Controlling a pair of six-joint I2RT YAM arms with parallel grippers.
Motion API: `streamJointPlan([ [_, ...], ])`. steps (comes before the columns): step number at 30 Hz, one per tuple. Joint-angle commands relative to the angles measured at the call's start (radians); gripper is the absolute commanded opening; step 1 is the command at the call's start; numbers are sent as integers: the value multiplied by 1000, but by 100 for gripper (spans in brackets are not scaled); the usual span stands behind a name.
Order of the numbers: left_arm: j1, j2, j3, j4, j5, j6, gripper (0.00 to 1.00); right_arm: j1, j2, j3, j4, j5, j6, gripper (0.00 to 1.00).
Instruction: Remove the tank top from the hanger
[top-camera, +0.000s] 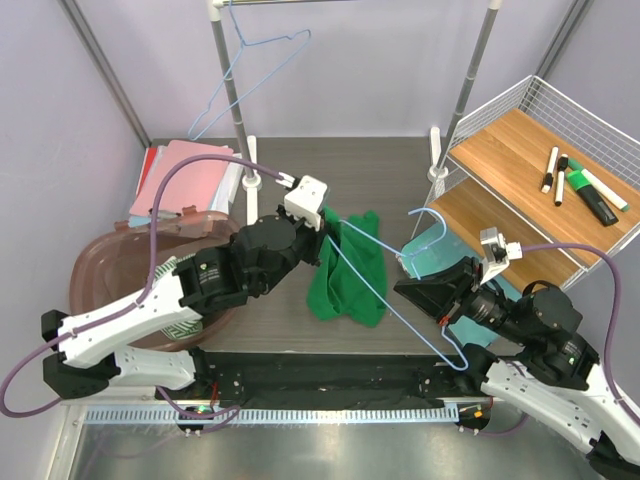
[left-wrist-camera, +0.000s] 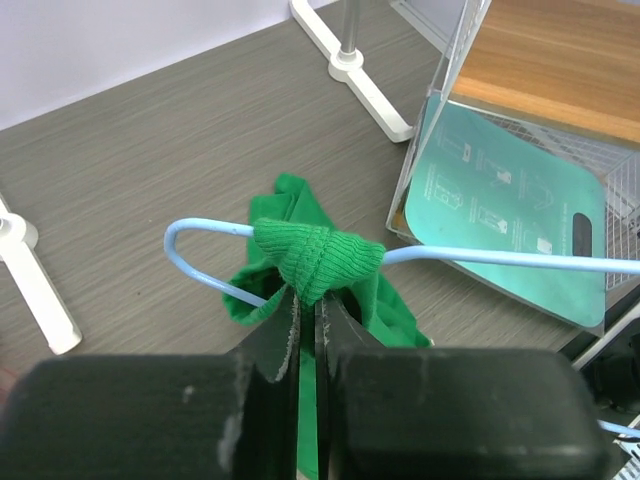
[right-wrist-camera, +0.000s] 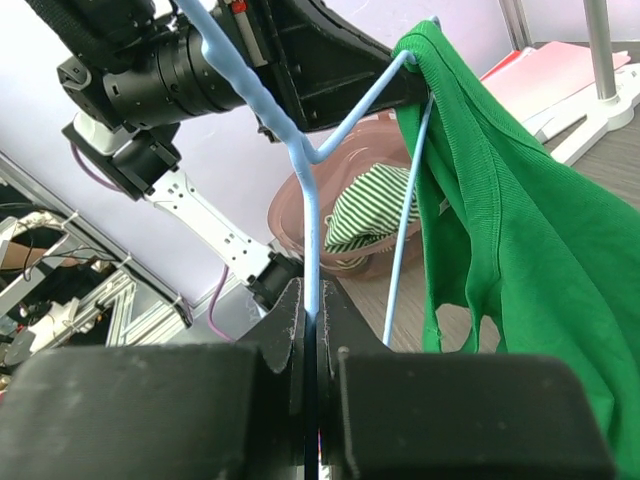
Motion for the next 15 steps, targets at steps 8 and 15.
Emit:
streamJointPlan([
  [8,80,-57,79,-43,-38,29,0,3,-105,119,-235,-15,-50,1],
  [15,175,-44,217,-118,-38,89,0,3,-181,145,-261,-44,-7,1],
])
